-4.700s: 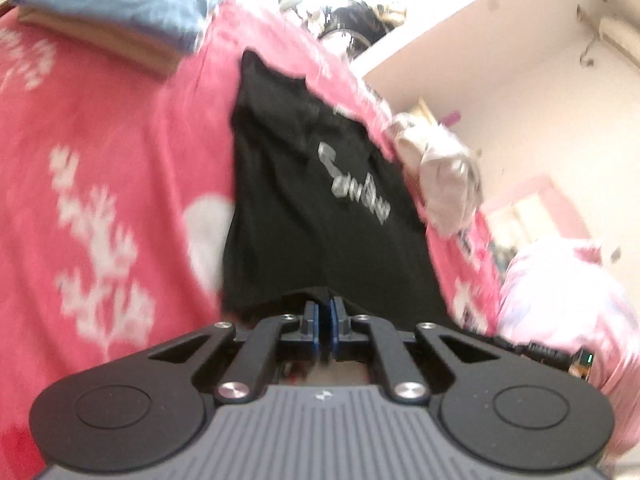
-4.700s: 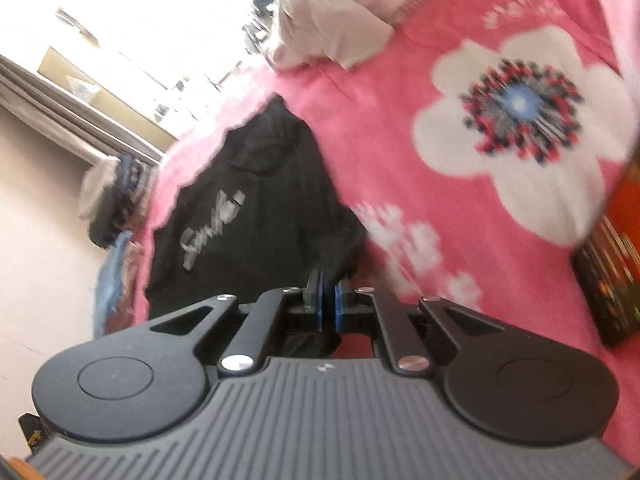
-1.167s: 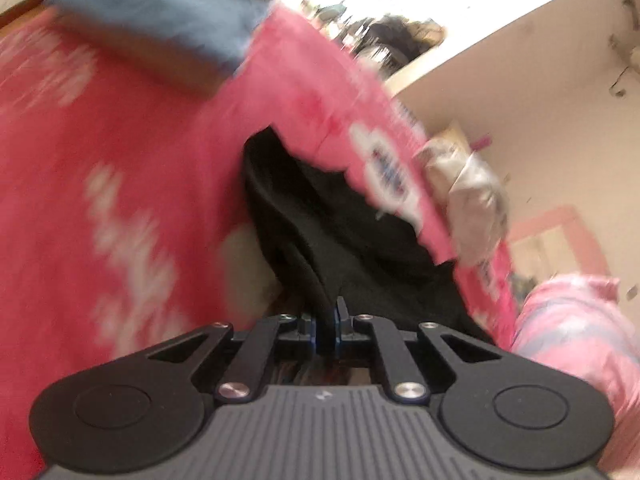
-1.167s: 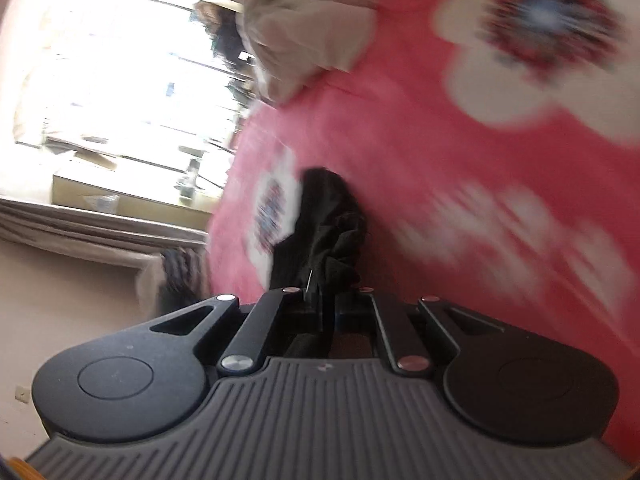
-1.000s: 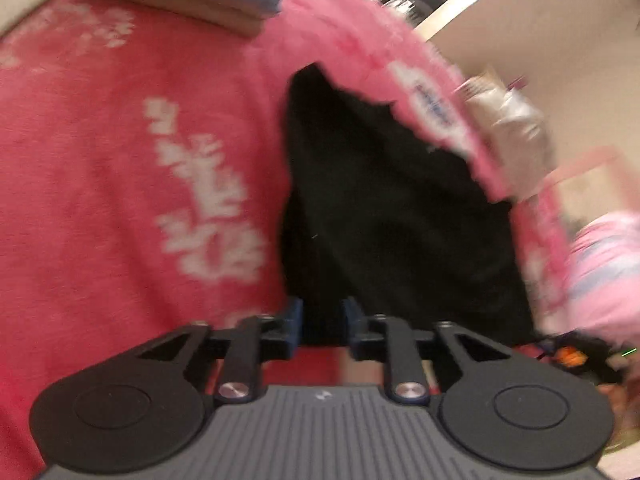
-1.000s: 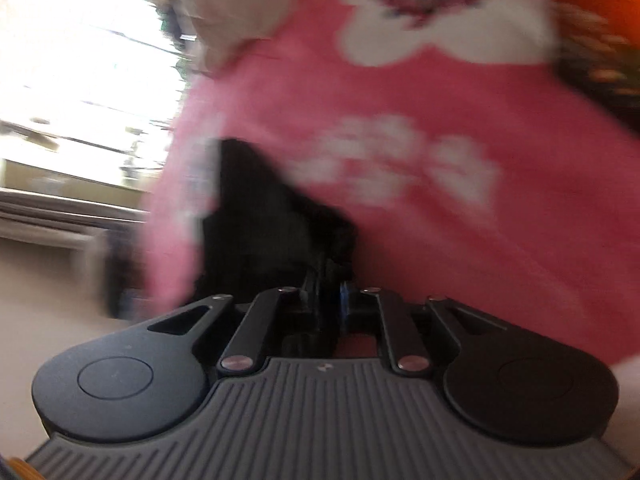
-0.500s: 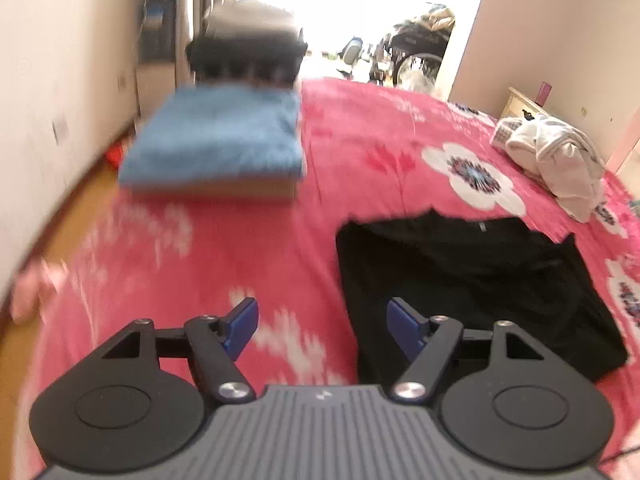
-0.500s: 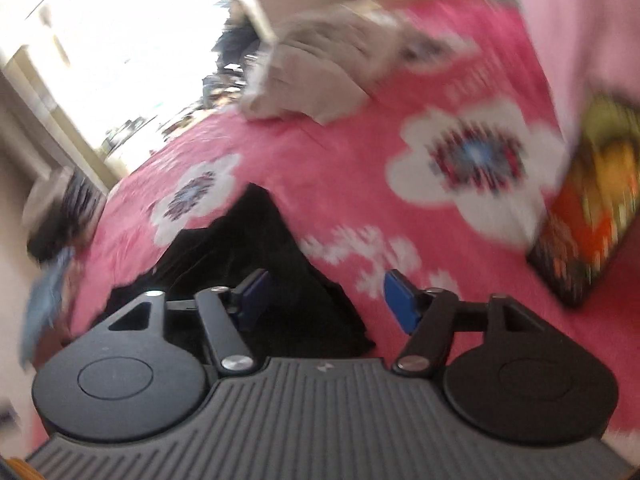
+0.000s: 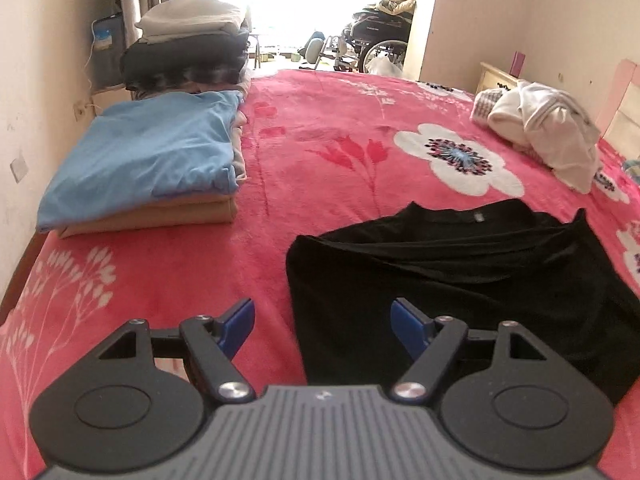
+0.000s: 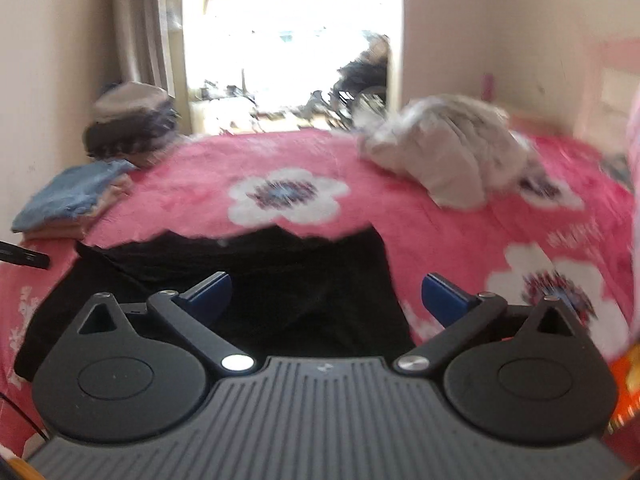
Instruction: Fold clothes
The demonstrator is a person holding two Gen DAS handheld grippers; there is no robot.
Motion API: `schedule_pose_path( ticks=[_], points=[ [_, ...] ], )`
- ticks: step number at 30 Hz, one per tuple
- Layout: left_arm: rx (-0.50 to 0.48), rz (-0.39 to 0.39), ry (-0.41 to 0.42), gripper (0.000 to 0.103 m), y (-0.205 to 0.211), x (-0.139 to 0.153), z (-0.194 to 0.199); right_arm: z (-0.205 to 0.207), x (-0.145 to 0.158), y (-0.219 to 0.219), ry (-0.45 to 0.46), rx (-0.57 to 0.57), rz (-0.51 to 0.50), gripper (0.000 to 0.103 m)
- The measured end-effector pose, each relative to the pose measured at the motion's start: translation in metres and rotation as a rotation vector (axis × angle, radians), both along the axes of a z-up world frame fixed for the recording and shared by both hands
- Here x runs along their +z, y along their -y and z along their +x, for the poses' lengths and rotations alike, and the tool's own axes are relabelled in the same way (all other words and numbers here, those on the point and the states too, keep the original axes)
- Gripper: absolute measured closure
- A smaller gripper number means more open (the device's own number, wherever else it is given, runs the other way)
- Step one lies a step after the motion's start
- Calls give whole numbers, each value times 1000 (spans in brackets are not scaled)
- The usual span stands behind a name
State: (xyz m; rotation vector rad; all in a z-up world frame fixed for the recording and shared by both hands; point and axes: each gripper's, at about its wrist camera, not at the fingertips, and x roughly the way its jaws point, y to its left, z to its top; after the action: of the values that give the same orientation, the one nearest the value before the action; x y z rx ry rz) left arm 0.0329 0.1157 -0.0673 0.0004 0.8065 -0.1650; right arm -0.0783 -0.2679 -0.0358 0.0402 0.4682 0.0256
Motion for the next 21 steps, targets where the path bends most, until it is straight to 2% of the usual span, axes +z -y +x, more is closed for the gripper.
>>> schedule_pose_path(
  ticks=[5,7,9,13,21],
  points=[
    [-3,24,8,28,-7,-17,25,40,3,-16,33,144,149,1],
    [-13,19,17,28,-7,-21,34,64,3,-31,25,201,168,1],
    [-29,9,27,30,-6,-26,43,84,2,-53,10,235,104,1],
    [-58,2,33,35,-1,-35,59,123,-13,-101,-34,269,-106,1],
    [-48,-21,24,38,-2,-49,86,178,-68,-163,-171,429,-411,1]
  ],
)
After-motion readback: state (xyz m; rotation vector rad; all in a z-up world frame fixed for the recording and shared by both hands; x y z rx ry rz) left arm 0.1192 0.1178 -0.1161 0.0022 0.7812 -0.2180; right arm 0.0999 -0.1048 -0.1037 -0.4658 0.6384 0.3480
